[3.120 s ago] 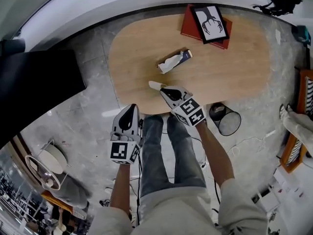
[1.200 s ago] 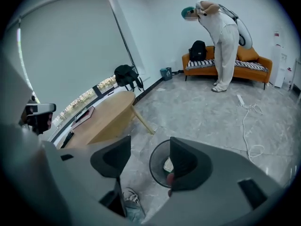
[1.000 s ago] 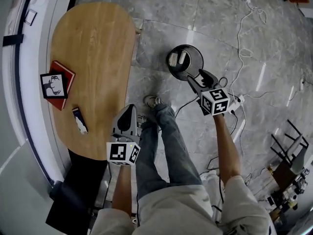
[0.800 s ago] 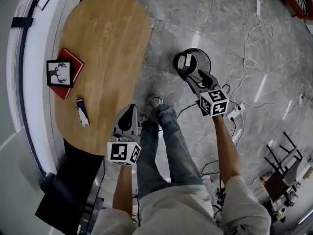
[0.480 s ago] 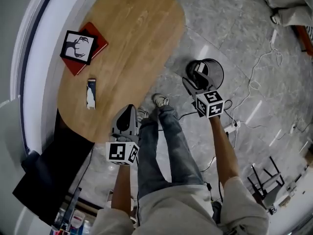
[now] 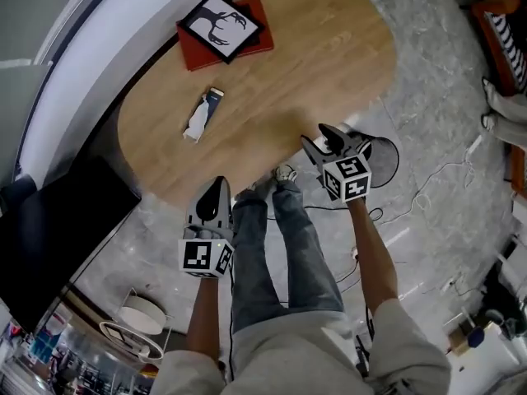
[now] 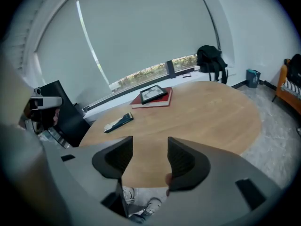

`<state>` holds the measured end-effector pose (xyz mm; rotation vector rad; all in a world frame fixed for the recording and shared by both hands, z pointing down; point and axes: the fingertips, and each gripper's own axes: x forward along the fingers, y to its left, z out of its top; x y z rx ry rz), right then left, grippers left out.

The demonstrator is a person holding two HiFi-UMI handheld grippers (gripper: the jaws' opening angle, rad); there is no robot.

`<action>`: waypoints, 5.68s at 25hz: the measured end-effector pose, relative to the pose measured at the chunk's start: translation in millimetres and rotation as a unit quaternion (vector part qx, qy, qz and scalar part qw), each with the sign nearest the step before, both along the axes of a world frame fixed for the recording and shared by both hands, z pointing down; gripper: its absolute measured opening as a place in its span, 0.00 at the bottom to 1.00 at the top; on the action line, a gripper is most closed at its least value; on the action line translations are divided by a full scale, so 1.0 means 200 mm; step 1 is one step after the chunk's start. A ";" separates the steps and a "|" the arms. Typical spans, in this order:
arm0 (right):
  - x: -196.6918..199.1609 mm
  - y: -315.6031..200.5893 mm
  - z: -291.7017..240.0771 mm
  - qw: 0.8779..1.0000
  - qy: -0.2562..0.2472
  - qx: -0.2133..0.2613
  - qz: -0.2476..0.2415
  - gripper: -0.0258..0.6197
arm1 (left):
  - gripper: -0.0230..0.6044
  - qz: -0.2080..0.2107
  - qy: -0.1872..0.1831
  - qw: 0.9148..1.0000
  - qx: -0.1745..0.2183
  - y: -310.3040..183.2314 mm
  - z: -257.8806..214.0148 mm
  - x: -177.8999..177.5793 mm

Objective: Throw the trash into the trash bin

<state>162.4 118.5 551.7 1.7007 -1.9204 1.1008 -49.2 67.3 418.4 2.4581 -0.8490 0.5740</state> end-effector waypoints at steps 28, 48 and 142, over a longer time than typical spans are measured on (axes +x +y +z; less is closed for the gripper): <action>-1.25 -0.66 0.27 0.746 0.302 0.044 -0.592 0.30 | 0.07 -0.242 0.001 0.970 -0.029 -0.19 0.14 -1.01; -1.26 -0.71 0.54 0.595 0.401 0.011 -0.697 0.10 | 0.07 -0.251 -0.004 0.967 -0.039 -0.21 0.18 -1.15; 0.50 0.47 -0.20 0.984 0.085 0.038 0.150 0.09 | 0.07 0.131 0.000 0.991 0.012 0.18 -0.05 0.62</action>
